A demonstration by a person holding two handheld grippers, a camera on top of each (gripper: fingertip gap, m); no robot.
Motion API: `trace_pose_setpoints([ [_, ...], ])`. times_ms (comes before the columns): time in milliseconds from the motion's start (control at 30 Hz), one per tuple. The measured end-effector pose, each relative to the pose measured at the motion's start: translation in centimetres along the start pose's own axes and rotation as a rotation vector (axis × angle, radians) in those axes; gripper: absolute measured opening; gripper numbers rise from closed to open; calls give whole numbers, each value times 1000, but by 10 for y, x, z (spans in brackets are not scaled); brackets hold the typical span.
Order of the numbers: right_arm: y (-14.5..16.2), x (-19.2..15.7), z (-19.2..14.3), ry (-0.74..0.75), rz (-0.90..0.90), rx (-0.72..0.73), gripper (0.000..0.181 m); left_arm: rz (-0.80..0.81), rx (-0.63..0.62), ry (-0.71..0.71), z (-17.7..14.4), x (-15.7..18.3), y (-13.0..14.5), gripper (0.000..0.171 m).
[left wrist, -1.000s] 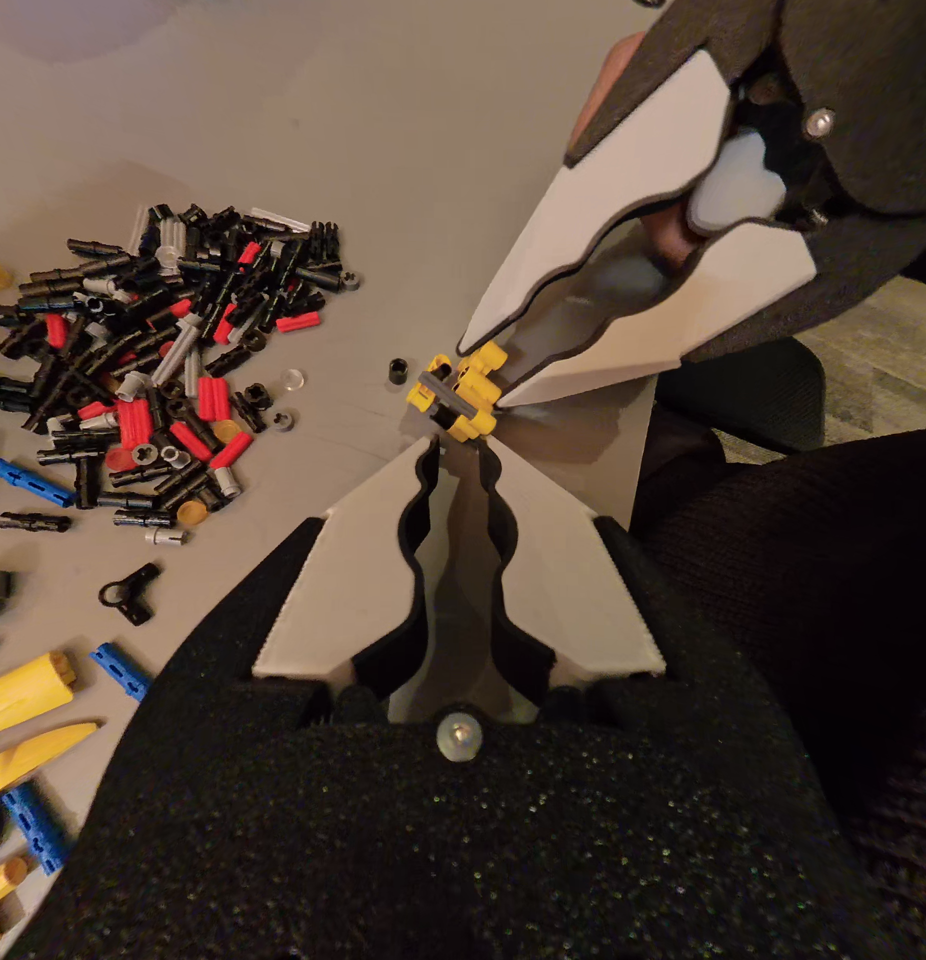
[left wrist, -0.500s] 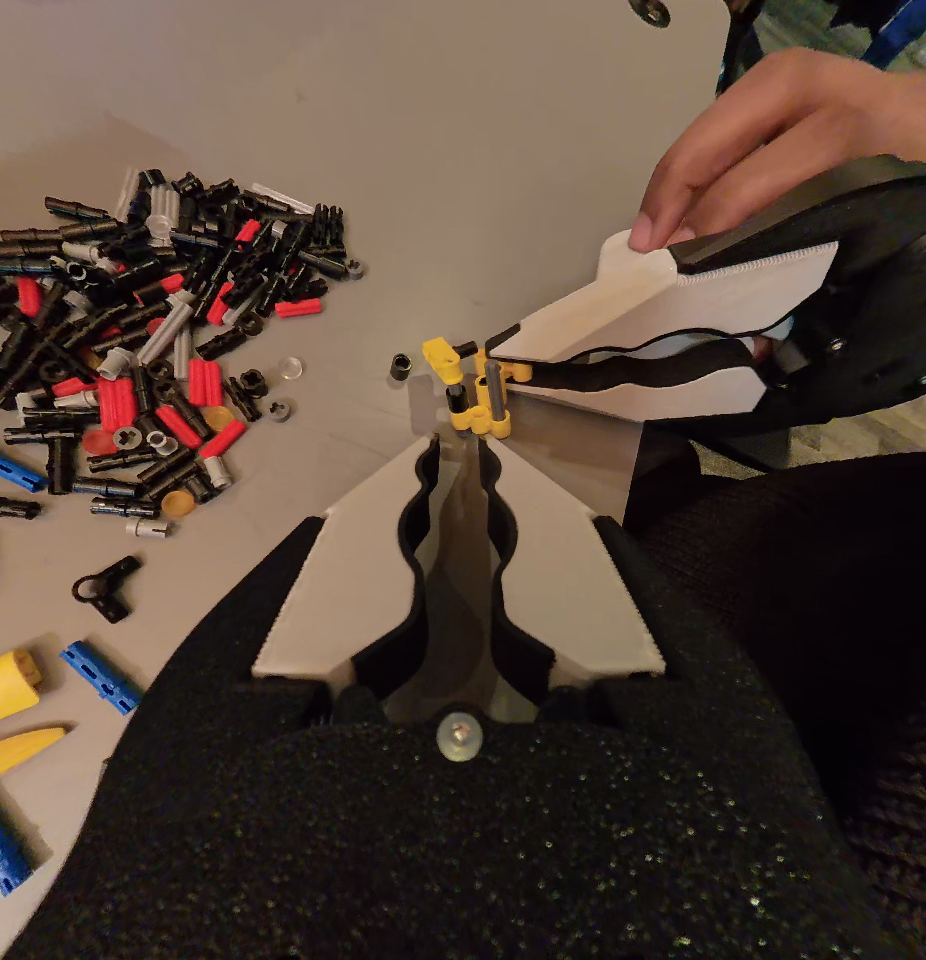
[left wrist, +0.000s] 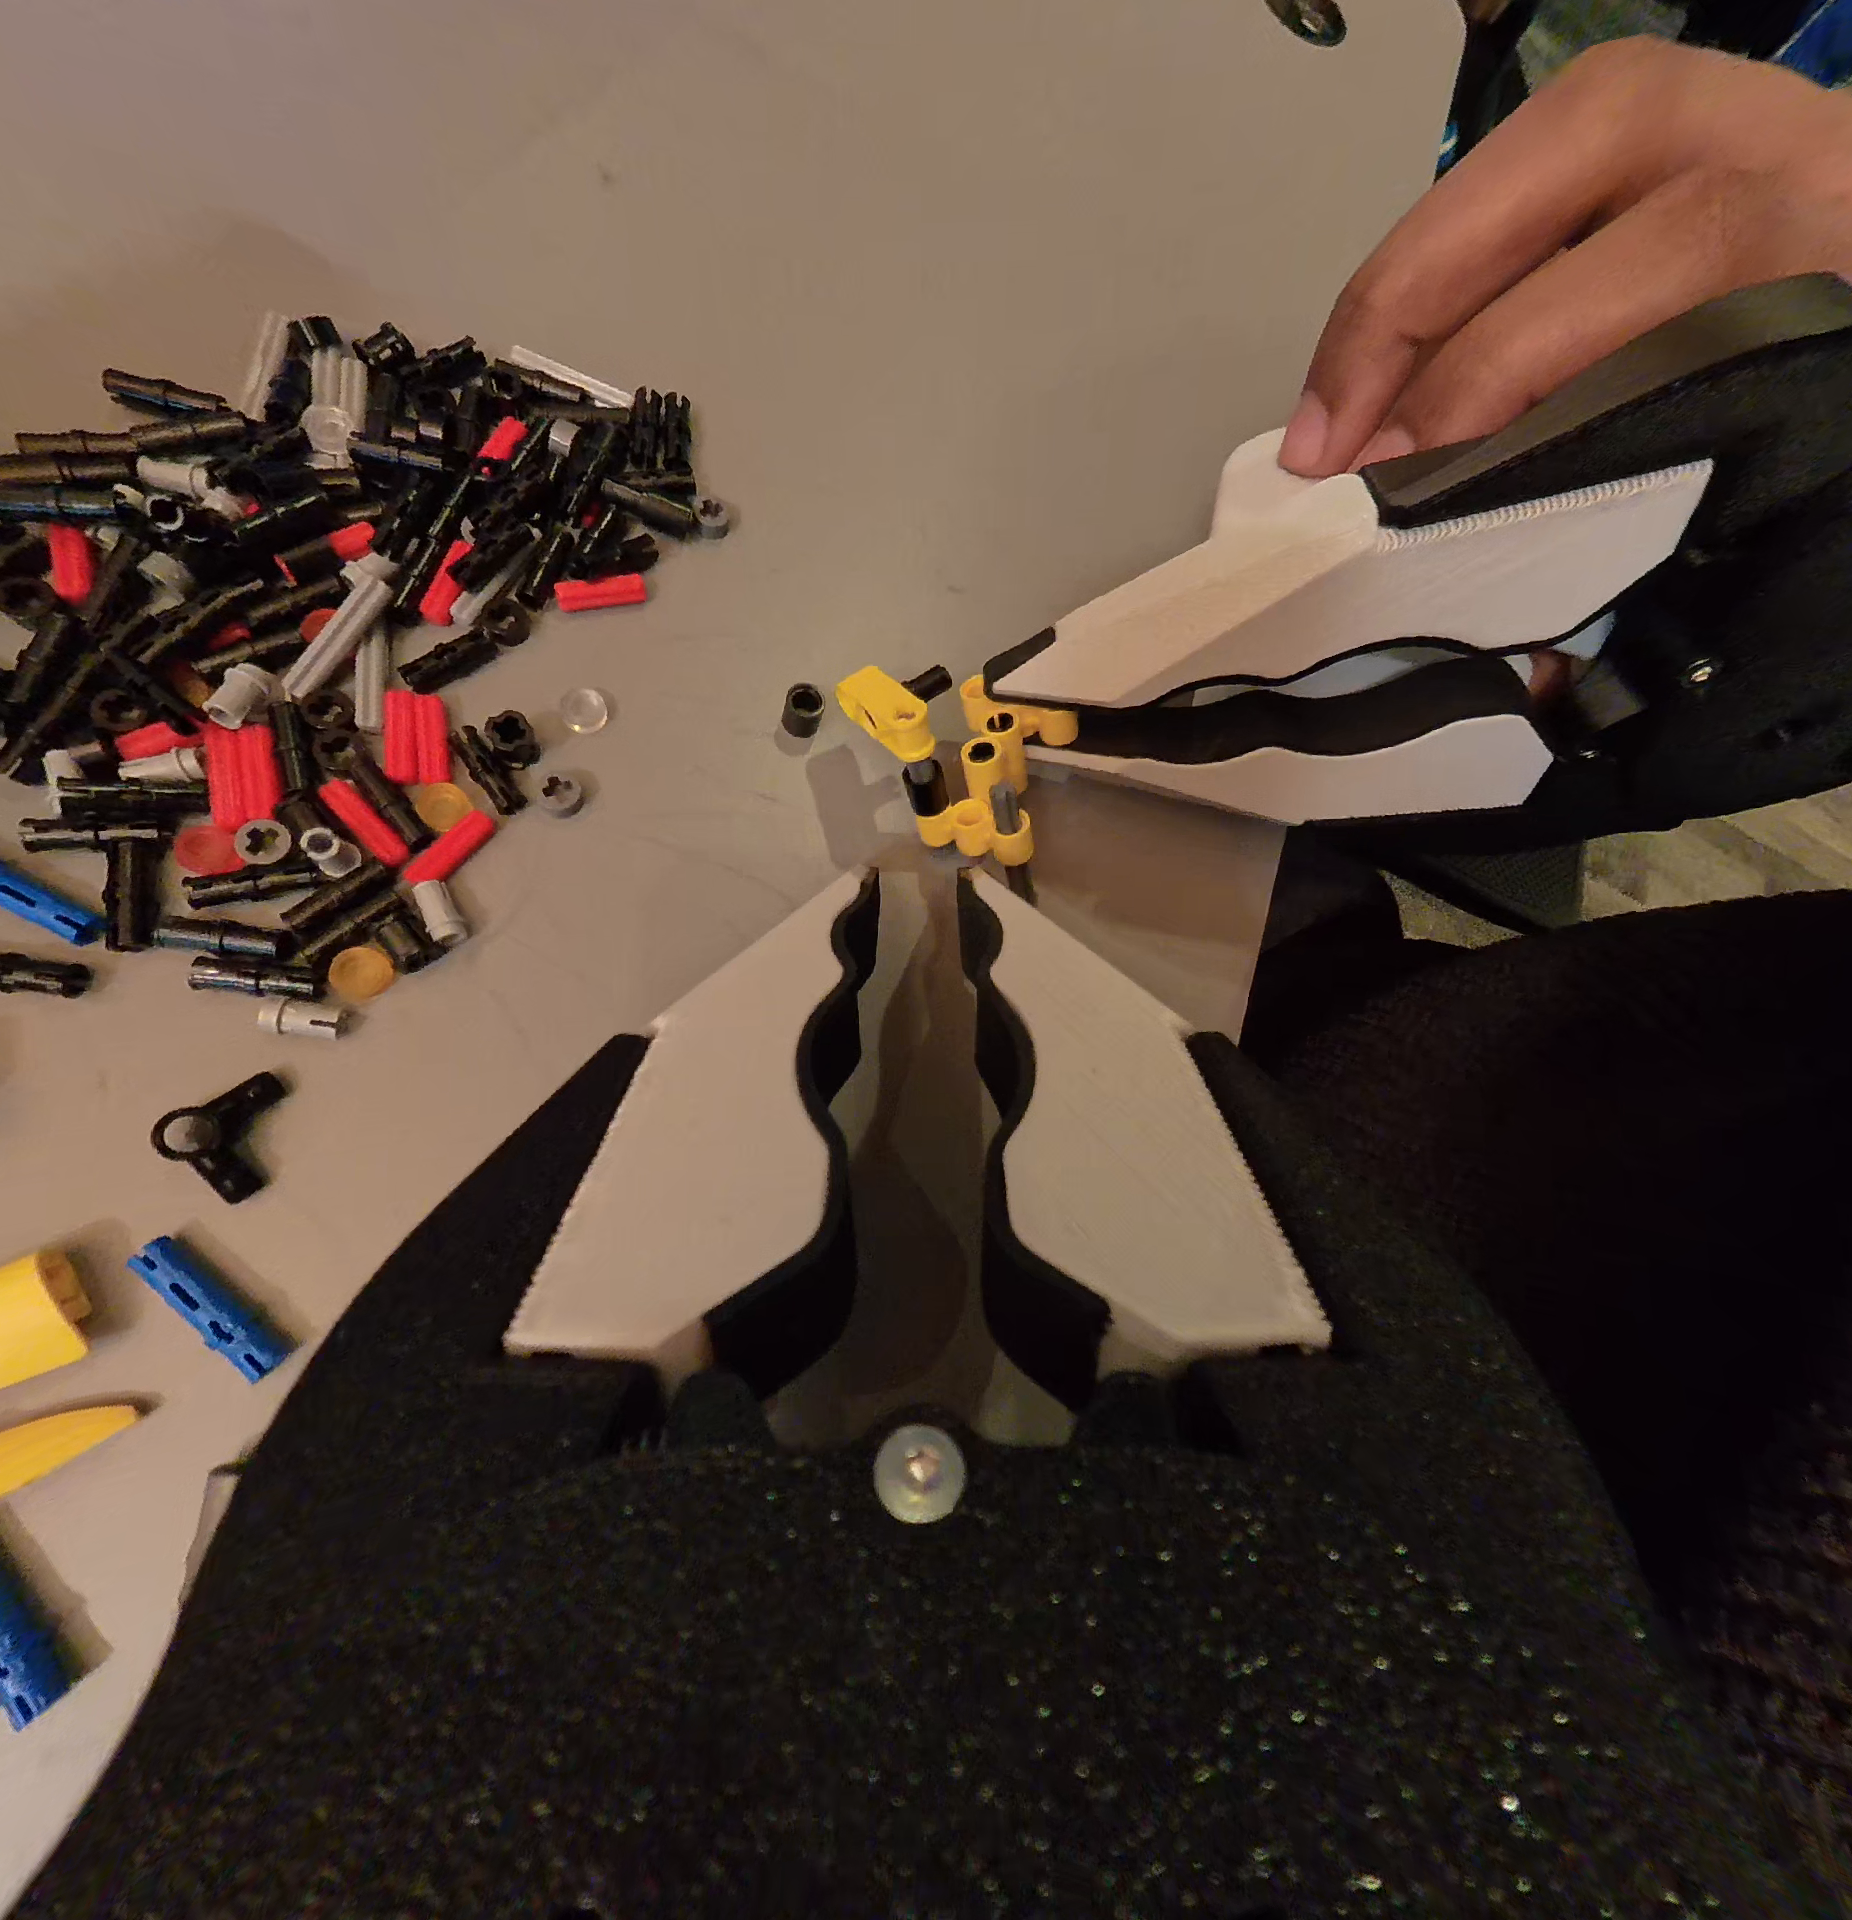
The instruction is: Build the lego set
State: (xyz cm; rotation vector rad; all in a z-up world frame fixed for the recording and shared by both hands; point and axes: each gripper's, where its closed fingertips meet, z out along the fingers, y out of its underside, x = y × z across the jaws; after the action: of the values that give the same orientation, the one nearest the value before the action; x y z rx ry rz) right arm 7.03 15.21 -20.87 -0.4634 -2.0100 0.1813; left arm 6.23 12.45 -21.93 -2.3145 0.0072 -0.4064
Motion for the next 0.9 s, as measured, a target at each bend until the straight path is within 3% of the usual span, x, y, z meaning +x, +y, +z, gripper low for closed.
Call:
trace_pose_setpoints([
  [33,0,0,0,2,-8,-1,8,-1,1,-1,0,0,0,14],
  [400,-2,0,-3,18,-34,-4,8,-4,9,6,-8,11,8,14],
  [667,-2,-3,-5,39,-66,-9,8,-34,84,10,-9,18,-2,15],
  [900,-3,-4,-8,47,-88,-10,9,29,49,-9,-2,23,1,15],
])
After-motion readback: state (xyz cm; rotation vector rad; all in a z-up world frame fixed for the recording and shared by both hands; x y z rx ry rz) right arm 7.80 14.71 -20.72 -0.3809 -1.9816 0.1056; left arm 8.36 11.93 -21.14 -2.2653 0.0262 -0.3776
